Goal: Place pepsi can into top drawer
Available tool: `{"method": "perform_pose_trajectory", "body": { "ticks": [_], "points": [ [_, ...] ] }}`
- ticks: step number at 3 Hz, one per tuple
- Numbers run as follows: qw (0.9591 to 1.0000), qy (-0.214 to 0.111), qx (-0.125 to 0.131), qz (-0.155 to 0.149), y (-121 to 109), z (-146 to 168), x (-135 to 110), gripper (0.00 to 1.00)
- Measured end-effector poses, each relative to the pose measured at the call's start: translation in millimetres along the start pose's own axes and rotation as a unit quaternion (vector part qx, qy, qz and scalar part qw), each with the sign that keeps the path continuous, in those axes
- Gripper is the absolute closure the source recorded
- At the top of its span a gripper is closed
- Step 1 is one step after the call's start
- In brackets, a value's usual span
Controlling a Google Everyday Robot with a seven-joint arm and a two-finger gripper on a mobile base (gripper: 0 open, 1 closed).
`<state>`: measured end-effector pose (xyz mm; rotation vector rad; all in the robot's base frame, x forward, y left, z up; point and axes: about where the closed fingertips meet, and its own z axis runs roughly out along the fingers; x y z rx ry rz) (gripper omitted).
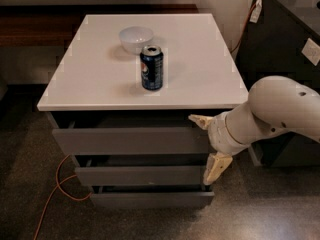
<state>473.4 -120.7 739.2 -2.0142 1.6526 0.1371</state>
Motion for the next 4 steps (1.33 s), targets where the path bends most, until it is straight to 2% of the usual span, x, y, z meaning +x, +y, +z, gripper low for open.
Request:
{"method": "perform_pose_trajectory", "body": {
  "ticks": [1, 4],
  "points": [
    [1.0, 0.009, 0.001, -0.001, -9, 19, 14, 0.0],
    [0.9981, 0.048, 0.032, 0.021, -46, 60, 64, 0.0]
  ]
}}
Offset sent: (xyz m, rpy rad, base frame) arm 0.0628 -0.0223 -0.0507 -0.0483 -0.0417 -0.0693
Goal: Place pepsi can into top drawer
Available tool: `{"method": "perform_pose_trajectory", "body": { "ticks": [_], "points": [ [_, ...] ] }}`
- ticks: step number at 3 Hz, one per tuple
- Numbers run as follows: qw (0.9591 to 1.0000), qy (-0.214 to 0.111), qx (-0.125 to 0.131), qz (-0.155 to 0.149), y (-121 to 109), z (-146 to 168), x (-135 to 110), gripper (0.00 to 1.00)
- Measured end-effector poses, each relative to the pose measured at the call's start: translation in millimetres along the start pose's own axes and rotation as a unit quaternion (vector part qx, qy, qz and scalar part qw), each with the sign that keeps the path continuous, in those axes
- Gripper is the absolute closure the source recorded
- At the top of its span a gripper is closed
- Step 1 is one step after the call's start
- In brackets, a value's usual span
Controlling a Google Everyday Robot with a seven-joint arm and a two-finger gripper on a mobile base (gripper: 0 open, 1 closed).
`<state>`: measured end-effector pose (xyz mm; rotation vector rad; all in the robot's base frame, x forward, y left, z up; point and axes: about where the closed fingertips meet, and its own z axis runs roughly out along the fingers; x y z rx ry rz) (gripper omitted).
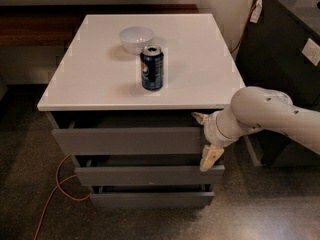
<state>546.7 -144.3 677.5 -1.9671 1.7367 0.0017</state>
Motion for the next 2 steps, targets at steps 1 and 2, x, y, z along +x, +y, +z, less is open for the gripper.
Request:
{"method": "perform_pose_trajectory", "body": {
  "ticks": [1, 2],
  "points": [
    [0.9999, 0.007, 0.007, 0.007, -10.0, 16.5, 6.6, 0.02],
    [0.9998, 0.01, 0.007, 0.015, -16.5, 25.5, 9.0, 0.25]
  ]
}}
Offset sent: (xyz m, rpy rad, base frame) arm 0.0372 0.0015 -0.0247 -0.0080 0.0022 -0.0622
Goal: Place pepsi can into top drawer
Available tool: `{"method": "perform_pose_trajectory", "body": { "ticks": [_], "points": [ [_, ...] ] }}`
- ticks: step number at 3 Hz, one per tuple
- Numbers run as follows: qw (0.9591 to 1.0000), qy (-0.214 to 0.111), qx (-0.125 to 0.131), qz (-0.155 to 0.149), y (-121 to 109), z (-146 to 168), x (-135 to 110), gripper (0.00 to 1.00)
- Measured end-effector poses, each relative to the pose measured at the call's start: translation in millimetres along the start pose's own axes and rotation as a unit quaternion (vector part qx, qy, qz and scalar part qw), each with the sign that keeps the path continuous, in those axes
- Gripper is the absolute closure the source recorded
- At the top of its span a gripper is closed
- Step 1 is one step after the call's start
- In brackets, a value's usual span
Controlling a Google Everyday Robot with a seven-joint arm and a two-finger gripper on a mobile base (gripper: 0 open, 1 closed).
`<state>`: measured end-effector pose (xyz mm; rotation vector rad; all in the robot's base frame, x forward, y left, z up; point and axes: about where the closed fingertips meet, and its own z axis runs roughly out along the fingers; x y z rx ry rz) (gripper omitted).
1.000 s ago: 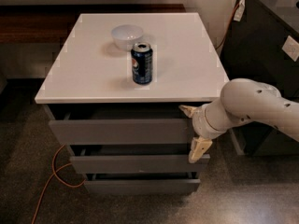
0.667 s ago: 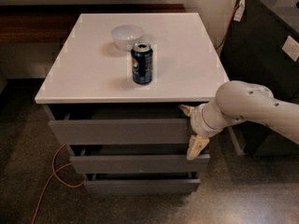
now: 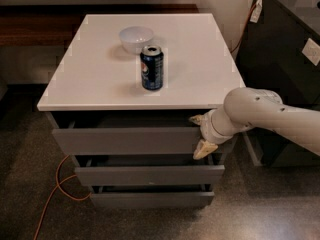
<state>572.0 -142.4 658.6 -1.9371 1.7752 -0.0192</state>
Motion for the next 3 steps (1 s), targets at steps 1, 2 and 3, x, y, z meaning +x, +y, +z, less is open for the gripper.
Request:
{"method": "perform_pose_trajectory", "body": {
  "ticks": [1, 2, 3],
  "points": [
    [0.9998, -0.009, -0.01, 0.015, 0, 1, 4, 0.48],
    [0.9992, -0.025, -0.017, 0.028, 7, -8, 5, 0.72],
    [0.9985, -0.043, -0.023, 0.026, 22, -23, -5, 0.95]
  ]
}}
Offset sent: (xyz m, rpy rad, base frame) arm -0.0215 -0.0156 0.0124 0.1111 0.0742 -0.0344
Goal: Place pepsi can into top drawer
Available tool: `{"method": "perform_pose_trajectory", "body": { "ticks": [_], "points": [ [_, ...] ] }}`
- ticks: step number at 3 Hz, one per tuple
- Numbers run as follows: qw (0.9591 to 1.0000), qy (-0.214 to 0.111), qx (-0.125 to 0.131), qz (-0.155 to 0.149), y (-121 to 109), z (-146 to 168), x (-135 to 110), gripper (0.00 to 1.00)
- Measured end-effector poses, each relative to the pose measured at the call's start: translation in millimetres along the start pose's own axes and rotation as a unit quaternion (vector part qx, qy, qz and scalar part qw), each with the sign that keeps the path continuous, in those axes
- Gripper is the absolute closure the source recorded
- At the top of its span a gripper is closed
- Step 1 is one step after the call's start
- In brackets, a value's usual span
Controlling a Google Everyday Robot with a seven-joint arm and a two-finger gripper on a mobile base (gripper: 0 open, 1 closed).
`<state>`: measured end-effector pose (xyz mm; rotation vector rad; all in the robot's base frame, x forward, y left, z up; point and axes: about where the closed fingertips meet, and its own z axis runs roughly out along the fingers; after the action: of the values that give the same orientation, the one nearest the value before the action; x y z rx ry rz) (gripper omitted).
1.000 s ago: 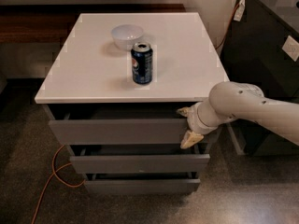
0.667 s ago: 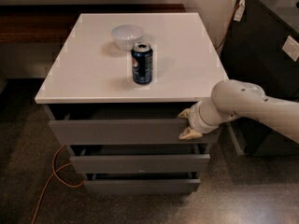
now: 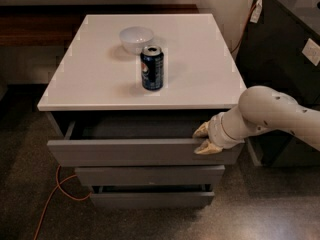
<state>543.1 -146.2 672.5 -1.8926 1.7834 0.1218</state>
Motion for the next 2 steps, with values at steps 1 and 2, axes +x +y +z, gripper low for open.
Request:
{"method": "perform_pose_trajectory", "body": {
  "ticks": [1, 2],
  "points": [
    [0.9997, -0.025, -0.007, -0.005, 23, -13, -19, 1.0],
    [0.9989, -0.043, -0.021, -0.005, 45, -16, -35, 1.0]
  ]
}}
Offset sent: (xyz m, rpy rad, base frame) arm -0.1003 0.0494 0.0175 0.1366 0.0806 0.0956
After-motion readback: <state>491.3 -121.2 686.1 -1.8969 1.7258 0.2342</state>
